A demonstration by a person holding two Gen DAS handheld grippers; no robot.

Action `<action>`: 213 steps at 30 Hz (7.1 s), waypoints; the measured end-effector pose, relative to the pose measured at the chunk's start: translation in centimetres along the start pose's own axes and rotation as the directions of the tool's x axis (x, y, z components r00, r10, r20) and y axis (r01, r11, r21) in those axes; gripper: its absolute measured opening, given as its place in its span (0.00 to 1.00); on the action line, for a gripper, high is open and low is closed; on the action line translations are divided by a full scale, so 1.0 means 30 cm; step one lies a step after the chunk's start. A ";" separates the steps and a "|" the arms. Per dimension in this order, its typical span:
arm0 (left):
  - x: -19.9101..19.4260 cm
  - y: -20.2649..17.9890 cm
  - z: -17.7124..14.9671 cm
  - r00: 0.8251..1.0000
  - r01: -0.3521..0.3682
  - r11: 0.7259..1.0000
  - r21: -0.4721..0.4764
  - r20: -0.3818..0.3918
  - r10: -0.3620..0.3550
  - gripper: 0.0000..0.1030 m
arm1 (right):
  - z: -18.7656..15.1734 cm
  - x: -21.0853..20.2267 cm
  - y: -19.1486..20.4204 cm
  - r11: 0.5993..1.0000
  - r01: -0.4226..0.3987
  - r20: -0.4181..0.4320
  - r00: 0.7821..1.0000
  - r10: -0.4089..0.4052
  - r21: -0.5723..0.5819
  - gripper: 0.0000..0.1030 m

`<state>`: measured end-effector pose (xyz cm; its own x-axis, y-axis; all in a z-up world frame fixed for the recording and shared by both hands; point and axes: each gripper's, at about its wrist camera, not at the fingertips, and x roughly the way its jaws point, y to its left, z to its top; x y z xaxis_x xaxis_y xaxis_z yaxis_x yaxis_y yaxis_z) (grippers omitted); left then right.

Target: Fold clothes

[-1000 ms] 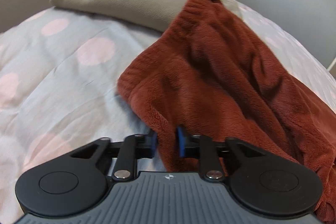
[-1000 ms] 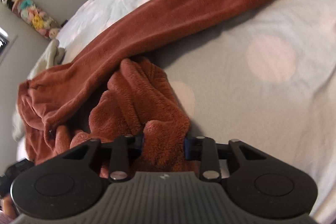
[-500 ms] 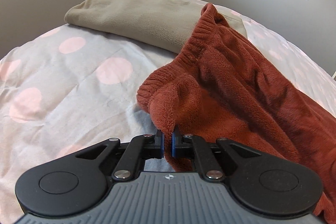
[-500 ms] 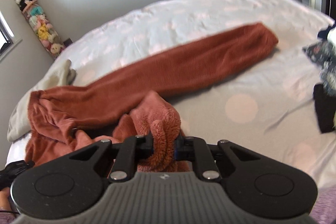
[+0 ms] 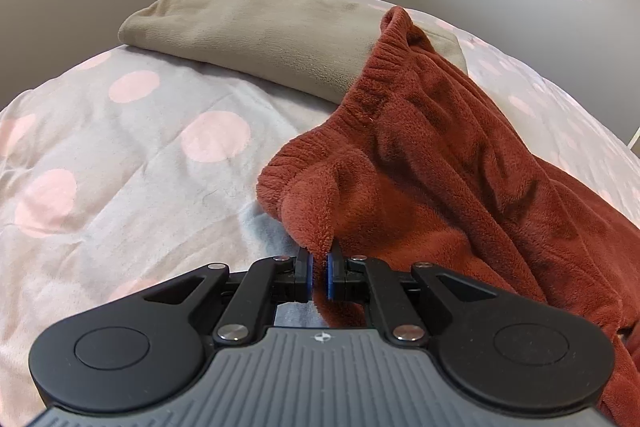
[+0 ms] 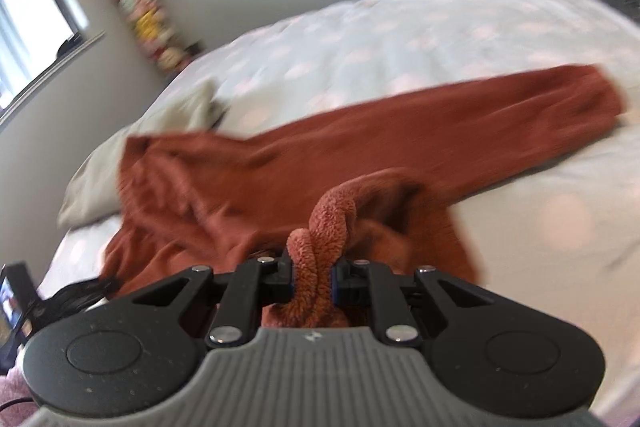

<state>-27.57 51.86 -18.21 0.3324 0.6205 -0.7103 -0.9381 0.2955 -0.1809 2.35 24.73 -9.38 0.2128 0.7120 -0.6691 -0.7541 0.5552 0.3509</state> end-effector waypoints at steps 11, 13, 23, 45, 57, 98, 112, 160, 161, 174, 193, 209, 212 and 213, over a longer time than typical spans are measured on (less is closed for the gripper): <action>0.045 -0.030 -0.002 0.999 -0.014 0.997 0.072 -0.033 0.016 0.04 | -0.128 0.357 0.107 0.995 0.000 -0.222 0.975 -0.021 -0.096 0.15; 0.056 -0.034 -0.001 0.999 -0.016 0.997 0.076 -0.042 0.019 0.04 | -0.129 0.361 0.111 0.994 -0.007 -0.223 0.975 -0.018 -0.112 0.19; 0.062 -0.052 0.001 0.999 -0.020 0.995 0.095 -0.048 0.024 0.05 | -0.018 0.123 0.007 0.994 -0.089 -0.094 0.992 0.083 -0.070 0.53; 0.101 -0.002 -0.008 0.993 -0.081 0.997 -0.020 -0.087 0.079 0.35 | -0.034 0.312 -0.477 0.966 0.186 -0.184 0.971 -0.153 0.179 0.24; 0.072 0.016 -0.003 0.995 -0.071 0.995 -0.067 -0.075 0.066 0.34 | -0.008 -0.162 -0.660 0.883 0.378 0.020 0.917 -0.399 0.278 0.21; 0.135 0.095 0.005 0.990 0.097 0.940 -0.328 -0.060 -0.124 0.42 | -0.115 -0.288 -1.036 0.688 0.626 -0.171 0.772 -0.612 0.368 0.56; 0.060 -0.011 0.030 0.997 0.067 0.988 -0.138 0.057 -0.060 0.07 | -0.120 -0.294 -1.053 0.681 0.612 -0.181 0.782 -0.596 0.402 0.24; -0.295 -0.117 0.084 0.992 0.123 0.973 0.196 -0.034 -0.118 0.44 | -0.066 -0.443 -0.858 0.820 0.521 0.046 0.837 -0.545 0.236 0.52; -0.299 -0.134 0.085 0.988 0.155 0.960 0.233 -0.048 -0.148 0.44 | -0.062 -0.436 -0.849 0.842 0.495 0.030 0.858 -0.512 0.215 0.52; -0.311 -0.296 0.052 0.962 0.272 0.762 0.588 -0.153 -0.225 0.44 | -0.082 -0.383 -0.926 0.910 0.414 -0.120 0.905 -0.408 0.029 0.53; 0.071 -0.777 -0.169 0.889 0.422 0.706 0.569 -0.412 -0.199 0.11 | -0.045 -0.246 -1.173 0.917 0.362 -0.160 0.928 -0.336 0.170 0.41; 0.155 -0.830 -0.045 0.952 0.293 0.808 0.510 -0.235 -0.197 0.00 | 0.050 -0.240 -1.275 0.881 0.411 -0.068 0.911 -0.407 0.235 0.02; 0.158 -0.825 -0.058 0.944 0.314 0.794 0.520 -0.257 -0.206 0.02 | 0.048 -0.258 -1.298 0.897 0.355 -0.089 0.935 -0.344 0.264 0.22; 0.148 -0.820 -0.060 0.943 0.322 0.794 0.515 -0.252 -0.219 0.03 | 0.042 -0.269 -1.295 0.901 0.342 -0.090 0.940 -0.330 0.268 0.41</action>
<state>-3.19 46.01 -18.14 0.4943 0.3372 -0.8012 -0.5878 0.8087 -0.0223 30.70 -2.03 -16.80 0.3932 0.4474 -0.8033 -0.4401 0.8586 0.2628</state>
